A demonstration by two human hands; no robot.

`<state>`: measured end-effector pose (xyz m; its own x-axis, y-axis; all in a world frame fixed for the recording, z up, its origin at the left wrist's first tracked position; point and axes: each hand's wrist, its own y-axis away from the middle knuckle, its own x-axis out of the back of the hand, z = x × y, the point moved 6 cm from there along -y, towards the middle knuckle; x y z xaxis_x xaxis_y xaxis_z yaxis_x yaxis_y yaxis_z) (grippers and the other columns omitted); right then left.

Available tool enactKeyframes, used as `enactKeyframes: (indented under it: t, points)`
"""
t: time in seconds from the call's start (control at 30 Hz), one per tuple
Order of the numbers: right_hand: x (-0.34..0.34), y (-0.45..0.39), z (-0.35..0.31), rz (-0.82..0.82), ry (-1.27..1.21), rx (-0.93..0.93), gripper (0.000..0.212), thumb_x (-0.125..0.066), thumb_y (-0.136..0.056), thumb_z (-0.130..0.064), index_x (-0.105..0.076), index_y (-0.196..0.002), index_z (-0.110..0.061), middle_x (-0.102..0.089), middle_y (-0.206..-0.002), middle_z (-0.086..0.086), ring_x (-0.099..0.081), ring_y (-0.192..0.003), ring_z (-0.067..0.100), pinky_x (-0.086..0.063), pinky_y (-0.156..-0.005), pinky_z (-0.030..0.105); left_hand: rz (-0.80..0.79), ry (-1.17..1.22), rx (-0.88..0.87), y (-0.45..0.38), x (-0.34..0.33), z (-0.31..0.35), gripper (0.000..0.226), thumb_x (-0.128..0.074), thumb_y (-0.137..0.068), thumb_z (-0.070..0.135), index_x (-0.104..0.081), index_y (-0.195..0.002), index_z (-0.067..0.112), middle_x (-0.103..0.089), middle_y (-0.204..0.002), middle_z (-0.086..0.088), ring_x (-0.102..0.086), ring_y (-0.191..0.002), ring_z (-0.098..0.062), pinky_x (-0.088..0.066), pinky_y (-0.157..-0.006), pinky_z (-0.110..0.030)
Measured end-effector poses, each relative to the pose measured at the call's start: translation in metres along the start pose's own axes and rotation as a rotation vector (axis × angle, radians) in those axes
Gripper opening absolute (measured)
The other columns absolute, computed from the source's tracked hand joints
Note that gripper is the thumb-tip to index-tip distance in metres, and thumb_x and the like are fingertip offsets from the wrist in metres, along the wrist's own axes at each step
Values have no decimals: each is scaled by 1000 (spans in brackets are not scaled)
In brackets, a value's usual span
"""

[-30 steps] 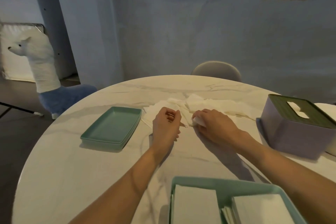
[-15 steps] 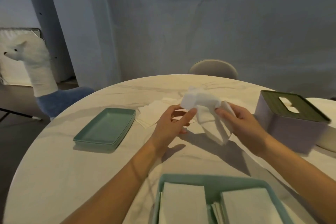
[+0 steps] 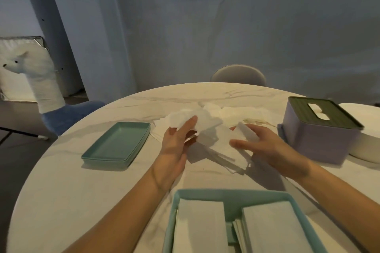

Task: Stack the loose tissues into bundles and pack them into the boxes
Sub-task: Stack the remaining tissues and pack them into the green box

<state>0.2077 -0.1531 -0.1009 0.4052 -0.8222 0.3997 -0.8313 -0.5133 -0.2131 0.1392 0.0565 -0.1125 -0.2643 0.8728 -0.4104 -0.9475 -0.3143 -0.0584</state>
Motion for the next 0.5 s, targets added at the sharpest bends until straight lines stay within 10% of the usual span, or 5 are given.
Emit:
enactKeyframes:
  t: [0.3,0.5]
  points:
    - [8,4,-25,32,-117,-40,26,-49,-105,-40,-70,-116,-31,-71,-103,-8,-65,-102,17,-52,-84,26,84,204,208,7,-11,-7,29,-58,-94,23,-66,-117,7,-72,-115,-21,-65,-103,-35,-49,-103,-58]
    - [-10,12,-55,46,263,136,48,-61,-70,-74,-64,-111,-47,-61,-119,-29,-58,-109,5,-47,-85,16,-24,141,223,16,-28,-15,28,-52,-97,20,-62,-120,7,-72,-102,-20,-68,-89,-30,-57,-84,-42]
